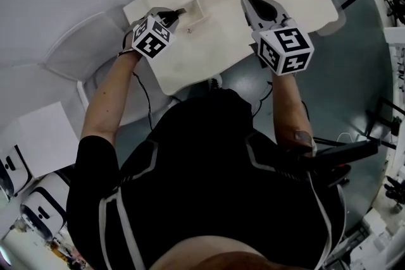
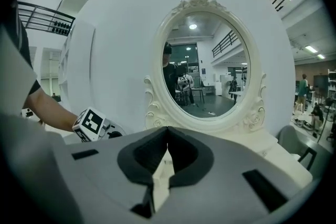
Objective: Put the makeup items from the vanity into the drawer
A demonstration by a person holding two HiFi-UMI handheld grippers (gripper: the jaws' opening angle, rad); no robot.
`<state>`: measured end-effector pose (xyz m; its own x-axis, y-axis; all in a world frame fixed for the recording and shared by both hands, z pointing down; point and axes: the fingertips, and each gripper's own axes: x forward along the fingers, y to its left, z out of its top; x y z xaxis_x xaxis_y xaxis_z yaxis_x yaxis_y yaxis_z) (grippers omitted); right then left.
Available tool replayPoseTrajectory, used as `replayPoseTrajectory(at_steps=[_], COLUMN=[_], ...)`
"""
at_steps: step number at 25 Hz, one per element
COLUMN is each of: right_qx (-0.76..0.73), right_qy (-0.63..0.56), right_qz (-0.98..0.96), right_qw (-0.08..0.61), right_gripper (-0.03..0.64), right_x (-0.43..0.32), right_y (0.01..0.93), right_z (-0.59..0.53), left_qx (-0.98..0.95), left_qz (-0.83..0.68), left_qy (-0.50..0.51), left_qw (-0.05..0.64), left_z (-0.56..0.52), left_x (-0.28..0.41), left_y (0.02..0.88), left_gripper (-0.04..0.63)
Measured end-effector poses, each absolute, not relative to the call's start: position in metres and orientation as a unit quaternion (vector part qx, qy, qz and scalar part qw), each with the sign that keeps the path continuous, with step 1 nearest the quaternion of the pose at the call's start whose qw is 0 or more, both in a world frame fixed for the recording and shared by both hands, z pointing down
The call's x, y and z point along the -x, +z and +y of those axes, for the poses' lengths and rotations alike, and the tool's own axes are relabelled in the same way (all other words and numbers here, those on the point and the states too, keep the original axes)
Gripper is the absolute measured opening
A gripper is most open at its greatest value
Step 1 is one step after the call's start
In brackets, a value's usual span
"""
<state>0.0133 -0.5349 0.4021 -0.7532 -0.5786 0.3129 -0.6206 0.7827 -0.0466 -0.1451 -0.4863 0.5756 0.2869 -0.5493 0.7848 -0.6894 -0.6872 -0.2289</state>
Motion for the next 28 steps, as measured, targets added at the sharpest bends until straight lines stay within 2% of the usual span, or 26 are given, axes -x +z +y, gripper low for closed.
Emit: replayPoseTrajectory(at_steps=[8, 20, 28], right_qx=[-0.315, -0.323, -0.321], right_qy=[0.098, 0.126, 0.136], right_qz=[-0.930, -0.923, -0.922], right_qw=[0.163, 0.166, 0.168], right_gripper=[0.005, 0.005, 0.005], right_x=[-0.018, -0.031, -0.040], right_y=[0.439, 0.467, 0.478], right_z=[-0.559, -0.571, -0.571], left_qx=[-0.799, -0.794, -0.784], left_qz=[-0.324, -0.278, -0.264], left_qy=[0.502, 0.530, 0.554], left_qw=[0.067, 0.101, 0.095], left_z=[-0.510, -0.520, -0.526], left_x=[0.137, 0.117, 0.114], left_y=[0.617, 0.657, 0.665], left_gripper=[0.089, 0.089, 0.089])
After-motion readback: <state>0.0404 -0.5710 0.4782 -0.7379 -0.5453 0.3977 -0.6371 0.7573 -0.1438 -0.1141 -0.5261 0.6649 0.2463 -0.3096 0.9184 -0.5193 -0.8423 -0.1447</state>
